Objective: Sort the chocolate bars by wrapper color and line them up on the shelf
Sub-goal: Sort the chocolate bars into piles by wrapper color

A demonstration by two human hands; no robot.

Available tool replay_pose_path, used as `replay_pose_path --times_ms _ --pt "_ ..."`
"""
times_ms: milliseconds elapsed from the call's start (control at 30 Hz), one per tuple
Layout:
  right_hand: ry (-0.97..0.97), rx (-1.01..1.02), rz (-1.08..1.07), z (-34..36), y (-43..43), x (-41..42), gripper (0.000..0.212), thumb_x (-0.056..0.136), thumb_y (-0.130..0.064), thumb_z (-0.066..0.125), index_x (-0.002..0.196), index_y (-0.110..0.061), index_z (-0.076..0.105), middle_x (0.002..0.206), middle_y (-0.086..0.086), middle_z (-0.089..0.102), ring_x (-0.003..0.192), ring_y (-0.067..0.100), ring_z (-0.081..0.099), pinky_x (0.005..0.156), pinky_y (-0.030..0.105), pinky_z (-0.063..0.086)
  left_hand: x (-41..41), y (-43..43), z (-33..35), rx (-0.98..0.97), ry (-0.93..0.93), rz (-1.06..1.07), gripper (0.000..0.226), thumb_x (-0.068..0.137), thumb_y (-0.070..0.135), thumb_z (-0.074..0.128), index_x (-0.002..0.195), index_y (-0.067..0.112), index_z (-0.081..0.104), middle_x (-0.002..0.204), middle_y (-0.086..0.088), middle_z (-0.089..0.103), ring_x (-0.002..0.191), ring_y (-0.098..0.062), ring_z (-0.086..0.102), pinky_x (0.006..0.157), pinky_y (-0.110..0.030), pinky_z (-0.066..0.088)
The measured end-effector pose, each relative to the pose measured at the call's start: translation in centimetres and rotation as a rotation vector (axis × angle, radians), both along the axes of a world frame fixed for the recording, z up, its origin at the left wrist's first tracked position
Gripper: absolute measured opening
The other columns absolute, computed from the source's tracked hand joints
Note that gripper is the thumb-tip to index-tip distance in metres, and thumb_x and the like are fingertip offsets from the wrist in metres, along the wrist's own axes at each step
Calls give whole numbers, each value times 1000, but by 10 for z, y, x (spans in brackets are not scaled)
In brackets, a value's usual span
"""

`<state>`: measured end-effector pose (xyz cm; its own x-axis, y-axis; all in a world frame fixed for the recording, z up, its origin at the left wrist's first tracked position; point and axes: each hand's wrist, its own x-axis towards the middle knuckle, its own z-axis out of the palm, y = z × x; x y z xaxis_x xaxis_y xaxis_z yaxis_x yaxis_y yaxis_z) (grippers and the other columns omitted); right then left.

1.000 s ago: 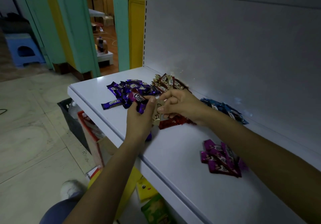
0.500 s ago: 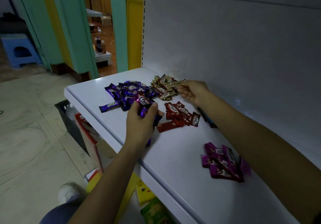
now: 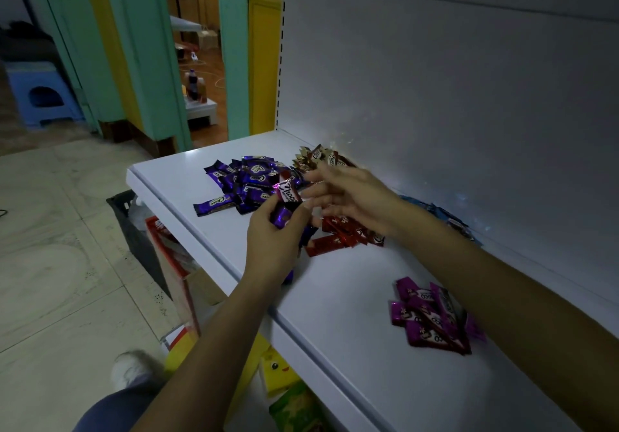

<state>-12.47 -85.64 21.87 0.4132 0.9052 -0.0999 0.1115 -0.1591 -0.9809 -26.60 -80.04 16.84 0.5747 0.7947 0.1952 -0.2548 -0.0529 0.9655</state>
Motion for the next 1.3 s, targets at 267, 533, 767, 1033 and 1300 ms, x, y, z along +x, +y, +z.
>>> replay_pose_path --times_ms 267,533,767,1033,1300 --pt "12 34 -8 -5 -13 -16 7 88 -9 63 91 -14 68 76 -3 68 70 11 63 71 30 55 -2 0 -4 145 94 -91 10 90 17 64 94 27 64 88 1 72 85 -15 68 77 -27 56" --pt "-101 40 -264 -6 -51 -4 13 85 -15 68 98 -14 69 87 -2 71 78 9 67 74 22 56 -3 -1 -5 233 137 -46 9 93 25 59 85 26 63 85 3 68 79 -8 63 65 -20 50" --pt "-339 7 -334 -18 -141 -14 4 86 -8 67 89 -10 69 83 -4 69 70 -4 65 67 9 48 -4 -4 -5 372 188 -41 12 94 23 61 91 12 64 84 -7 68 81 -23 64 75 -37 52" --pt "-855 -158 -410 -45 -181 -20 9 79 -25 75 88 -23 71 76 -13 58 70 -2 53 62 13 36 -4 -6 -3 306 163 -52 7 95 23 58 90 21 61 80 1 68 64 -4 62 60 -21 48" --pt "-955 -28 -511 -53 -176 -32 8 82 -23 71 78 -23 65 73 -5 58 67 1 45 62 15 33 -6 -12 -2 354 204 -45 12 95 24 58 85 30 57 66 19 64 62 10 59 63 -20 49"
